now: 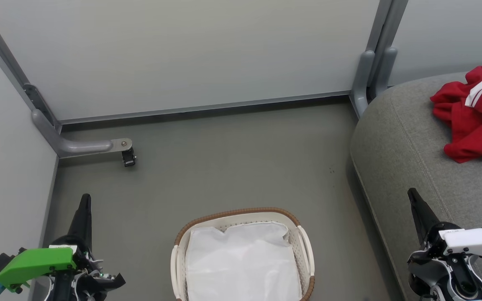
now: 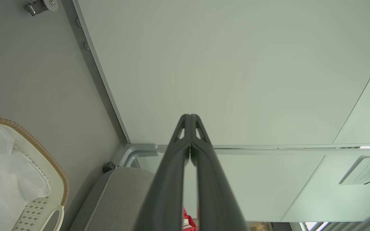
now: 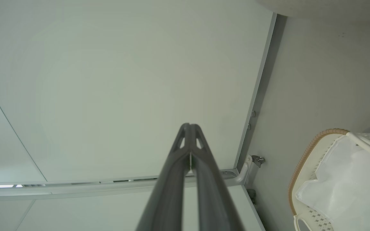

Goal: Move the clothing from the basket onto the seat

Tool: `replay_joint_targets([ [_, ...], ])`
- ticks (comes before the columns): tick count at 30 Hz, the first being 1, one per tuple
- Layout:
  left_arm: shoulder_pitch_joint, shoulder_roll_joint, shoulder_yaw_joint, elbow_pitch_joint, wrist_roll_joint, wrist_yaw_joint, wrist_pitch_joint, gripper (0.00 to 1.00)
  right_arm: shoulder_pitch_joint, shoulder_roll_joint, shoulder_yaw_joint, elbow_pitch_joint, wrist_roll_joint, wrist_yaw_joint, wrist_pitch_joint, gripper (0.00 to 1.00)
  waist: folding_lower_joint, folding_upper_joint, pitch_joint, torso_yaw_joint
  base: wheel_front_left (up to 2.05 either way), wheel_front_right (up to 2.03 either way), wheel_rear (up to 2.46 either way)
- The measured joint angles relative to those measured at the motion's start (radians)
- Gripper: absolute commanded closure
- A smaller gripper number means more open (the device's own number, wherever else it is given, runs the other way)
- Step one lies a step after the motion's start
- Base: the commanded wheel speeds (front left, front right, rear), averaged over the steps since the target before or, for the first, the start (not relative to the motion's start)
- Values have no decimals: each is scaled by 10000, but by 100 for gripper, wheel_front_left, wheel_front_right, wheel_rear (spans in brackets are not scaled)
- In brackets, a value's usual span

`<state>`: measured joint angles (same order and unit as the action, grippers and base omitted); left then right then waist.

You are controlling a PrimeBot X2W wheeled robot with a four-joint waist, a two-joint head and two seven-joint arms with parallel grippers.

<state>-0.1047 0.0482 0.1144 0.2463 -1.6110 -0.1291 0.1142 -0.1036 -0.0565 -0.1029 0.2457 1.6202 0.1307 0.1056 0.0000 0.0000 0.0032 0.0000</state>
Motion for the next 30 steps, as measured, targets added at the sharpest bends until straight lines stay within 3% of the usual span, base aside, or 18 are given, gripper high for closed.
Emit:
replay_joint_targets([
  [30, 0, 0, 0, 0, 0, 0, 0, 100, -2, 25, -46, -2, -10, 0, 29, 100, 0, 0, 0, 0, 0, 0, 0],
])
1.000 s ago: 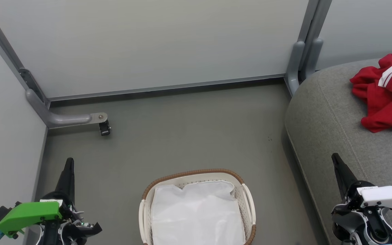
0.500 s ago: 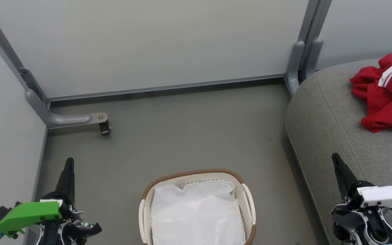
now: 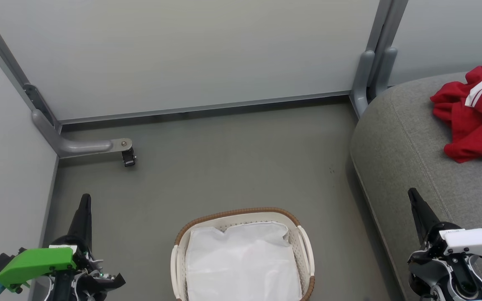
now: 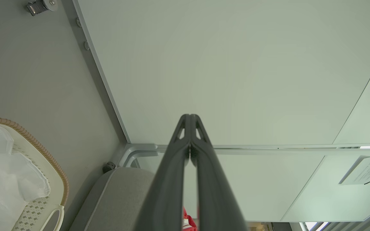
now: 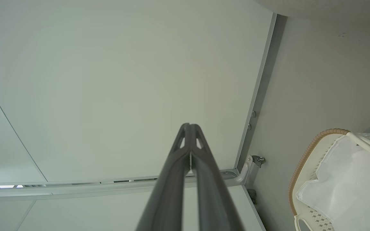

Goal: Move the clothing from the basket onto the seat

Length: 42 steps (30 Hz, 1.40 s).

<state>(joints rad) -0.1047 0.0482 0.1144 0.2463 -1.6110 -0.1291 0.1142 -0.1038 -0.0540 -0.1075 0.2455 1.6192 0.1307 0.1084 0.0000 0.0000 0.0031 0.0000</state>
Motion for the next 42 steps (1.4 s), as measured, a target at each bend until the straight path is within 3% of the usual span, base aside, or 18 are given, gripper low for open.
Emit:
replay_joint_targets([
  [42, 0, 0, -2, 0, -2, 0, 0, 100, -3, 19, -33, 0, -23, 0, 15, 100, 0, 0, 0, 0, 0, 0, 0],
])
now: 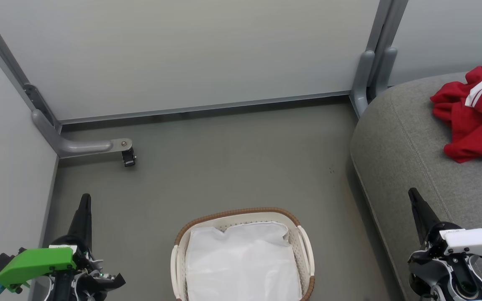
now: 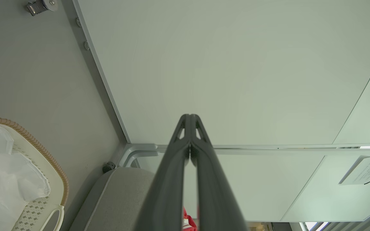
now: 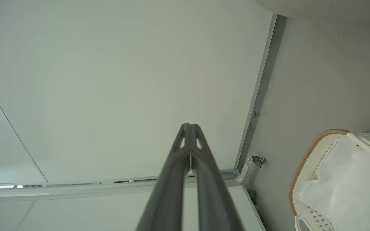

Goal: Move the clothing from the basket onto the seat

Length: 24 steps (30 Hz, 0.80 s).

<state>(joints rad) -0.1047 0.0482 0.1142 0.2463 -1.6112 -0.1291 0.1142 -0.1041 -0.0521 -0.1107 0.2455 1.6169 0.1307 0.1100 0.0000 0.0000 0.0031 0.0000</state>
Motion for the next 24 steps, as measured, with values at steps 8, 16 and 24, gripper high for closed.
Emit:
replay_joint_targets([
  [8, 0, 0, 0, 0, 0, 0, 0, 100, 0, 4, -6, 0, -2, 0, 13, 100, 0, 0, 0, 0, 0, 0, 0],
  [16, 0, 0, 0, -2, 0, 0, 0, 100, -1, 8, -10, 0, -4, 0, 13, 100, 0, 0, 0, 0, 0, 0, 0],
  [24, 0, 0, 0, -2, 0, 0, 0, 100, -1, 13, -13, 0, -4, 0, 15, 100, 0, 0, 0, 0, 0, 0, 0],
])
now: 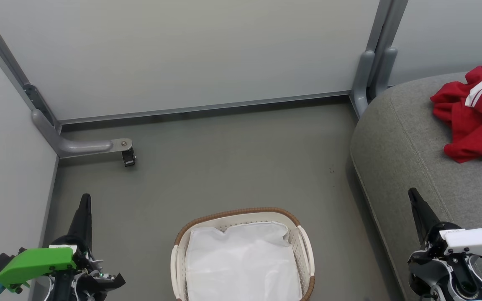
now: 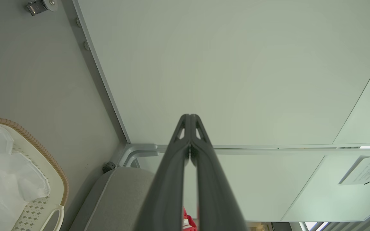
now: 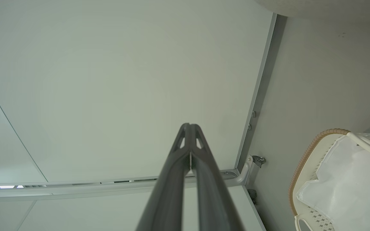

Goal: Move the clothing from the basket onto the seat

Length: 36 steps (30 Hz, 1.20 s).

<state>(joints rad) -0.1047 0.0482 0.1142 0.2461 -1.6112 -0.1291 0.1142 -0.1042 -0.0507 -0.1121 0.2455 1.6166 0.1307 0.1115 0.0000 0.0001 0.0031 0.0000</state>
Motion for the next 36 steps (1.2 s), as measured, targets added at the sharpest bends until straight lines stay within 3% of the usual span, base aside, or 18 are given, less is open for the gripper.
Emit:
replay_joint_targets([
  [36, 0, 0, 0, 0, 0, 0, 0, 100, -1, 10, -13, 0, -15, 0, 27, 100, 0, 0, 0, 0, 0, 0, 0],
])
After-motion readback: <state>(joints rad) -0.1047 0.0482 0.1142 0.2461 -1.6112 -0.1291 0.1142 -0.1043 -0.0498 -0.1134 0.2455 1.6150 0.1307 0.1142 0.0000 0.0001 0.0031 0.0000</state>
